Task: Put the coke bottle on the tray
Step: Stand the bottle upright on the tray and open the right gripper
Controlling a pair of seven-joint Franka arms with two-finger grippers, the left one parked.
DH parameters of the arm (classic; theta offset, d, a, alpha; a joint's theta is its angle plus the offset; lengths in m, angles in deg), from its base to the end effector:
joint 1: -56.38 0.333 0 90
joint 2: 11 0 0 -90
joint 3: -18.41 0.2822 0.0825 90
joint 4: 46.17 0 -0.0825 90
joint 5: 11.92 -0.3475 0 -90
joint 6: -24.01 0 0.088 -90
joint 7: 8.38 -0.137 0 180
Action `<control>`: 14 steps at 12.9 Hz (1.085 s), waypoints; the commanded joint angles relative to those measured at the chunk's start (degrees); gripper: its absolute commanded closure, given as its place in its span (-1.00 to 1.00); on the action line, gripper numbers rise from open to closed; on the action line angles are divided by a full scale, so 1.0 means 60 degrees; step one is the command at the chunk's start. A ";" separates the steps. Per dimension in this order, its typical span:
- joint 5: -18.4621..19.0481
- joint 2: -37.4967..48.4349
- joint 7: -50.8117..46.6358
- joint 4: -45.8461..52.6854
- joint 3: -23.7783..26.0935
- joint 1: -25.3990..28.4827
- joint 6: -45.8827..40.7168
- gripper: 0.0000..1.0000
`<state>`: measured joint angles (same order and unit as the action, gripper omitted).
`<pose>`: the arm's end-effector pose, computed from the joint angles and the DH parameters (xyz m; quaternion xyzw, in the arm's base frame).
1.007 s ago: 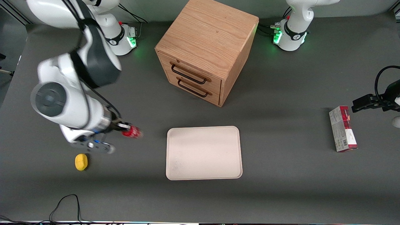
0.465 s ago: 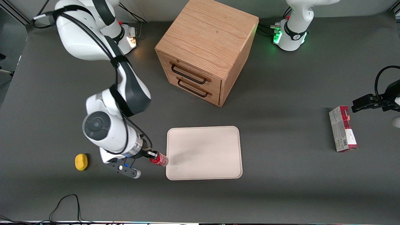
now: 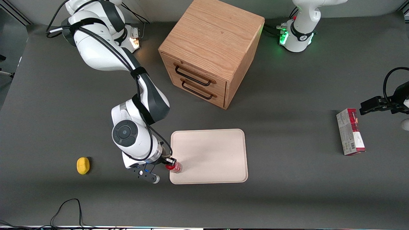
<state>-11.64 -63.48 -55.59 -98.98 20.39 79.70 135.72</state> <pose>0.6674 0.3050 0.3013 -0.9789 0.1963 -0.0388 0.0421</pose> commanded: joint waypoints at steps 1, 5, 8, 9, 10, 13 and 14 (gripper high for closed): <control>0.0276 -0.0304 -0.0335 0.0510 -0.0036 0.0126 0.0101 1.00; 0.0291 -0.0349 -0.0365 0.0510 -0.0022 0.0141 0.0336 1.00; 0.0290 -0.0349 -0.0365 0.0481 -0.0036 0.0127 0.0380 -0.48; 0.0334 -0.0334 -0.0365 0.0481 -0.0037 0.0141 0.0380 -0.99; 0.0421 -0.0334 -0.0365 0.0481 -0.0037 0.0141 0.0380 -1.00; 0.0437 -0.0291 -0.0365 0.0466 -0.0037 0.0141 0.0322 -1.00; 0.0437 -0.0232 -0.0350 0.0452 -0.0037 0.0127 0.0249 -1.00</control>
<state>-10.46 -64.49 -55.87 -97.89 20.39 79.97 137.96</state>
